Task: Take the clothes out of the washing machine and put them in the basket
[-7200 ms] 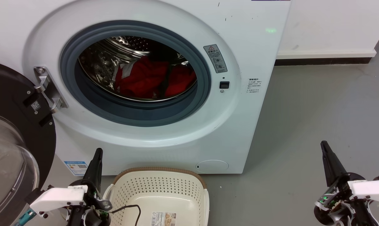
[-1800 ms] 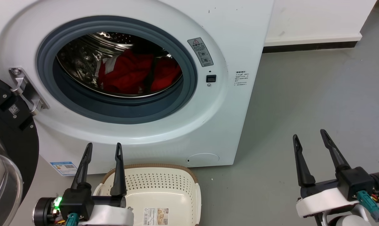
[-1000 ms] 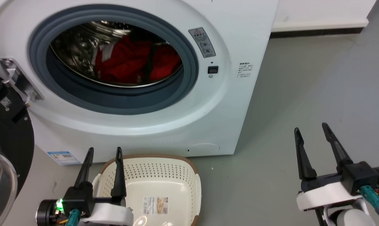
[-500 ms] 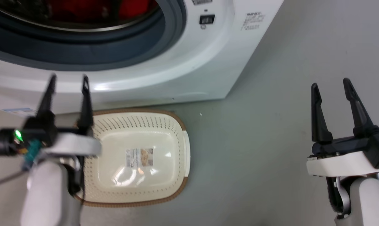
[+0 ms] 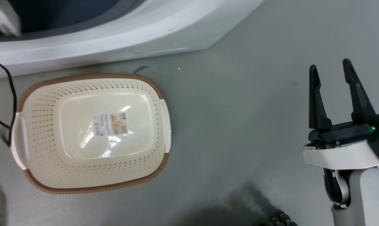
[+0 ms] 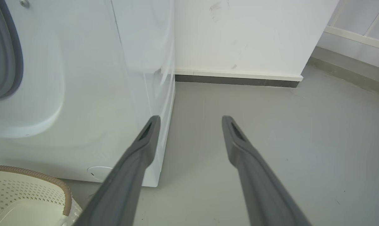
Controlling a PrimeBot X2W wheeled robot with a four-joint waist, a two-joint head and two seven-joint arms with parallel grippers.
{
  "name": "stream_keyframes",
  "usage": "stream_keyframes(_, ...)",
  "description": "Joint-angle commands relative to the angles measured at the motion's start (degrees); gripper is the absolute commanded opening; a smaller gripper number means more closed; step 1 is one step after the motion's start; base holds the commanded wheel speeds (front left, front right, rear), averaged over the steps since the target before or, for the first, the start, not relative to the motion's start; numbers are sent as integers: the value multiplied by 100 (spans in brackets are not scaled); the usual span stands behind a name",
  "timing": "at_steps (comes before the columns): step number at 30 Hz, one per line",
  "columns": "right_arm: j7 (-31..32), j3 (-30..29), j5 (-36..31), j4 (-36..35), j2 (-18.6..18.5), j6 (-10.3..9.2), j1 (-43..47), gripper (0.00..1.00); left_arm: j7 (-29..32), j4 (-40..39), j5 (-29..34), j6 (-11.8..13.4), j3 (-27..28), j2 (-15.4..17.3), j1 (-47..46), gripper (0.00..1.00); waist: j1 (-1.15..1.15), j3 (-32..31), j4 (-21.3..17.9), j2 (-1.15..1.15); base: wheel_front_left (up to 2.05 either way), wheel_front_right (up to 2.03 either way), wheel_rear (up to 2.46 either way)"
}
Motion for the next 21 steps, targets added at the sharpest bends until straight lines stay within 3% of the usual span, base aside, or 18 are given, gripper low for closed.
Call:
stream_keyframes(1, -12, 45, 40, -56, 17, -5, -133, 100, 132, 87, -67, 1, -119, 152, -290, 100, -2, 286, -202, 0, 0, 0, 0)
stream_keyframes(10, -12, 394, 396, -270, 16, -5, -267, 100, 1743, 893, -589, -3, -1452, 1034, -2426, 100, -2, 846, -681, 0, 0, 0, 0)
stream_keyframes(21, -12, 877, 734, -529, 17, -5, -84, 100, 3692, 1071, -1228, 2, -3025, 2017, -3967, 100, -2, 1259, -1311, 0, 0, 0, 0)
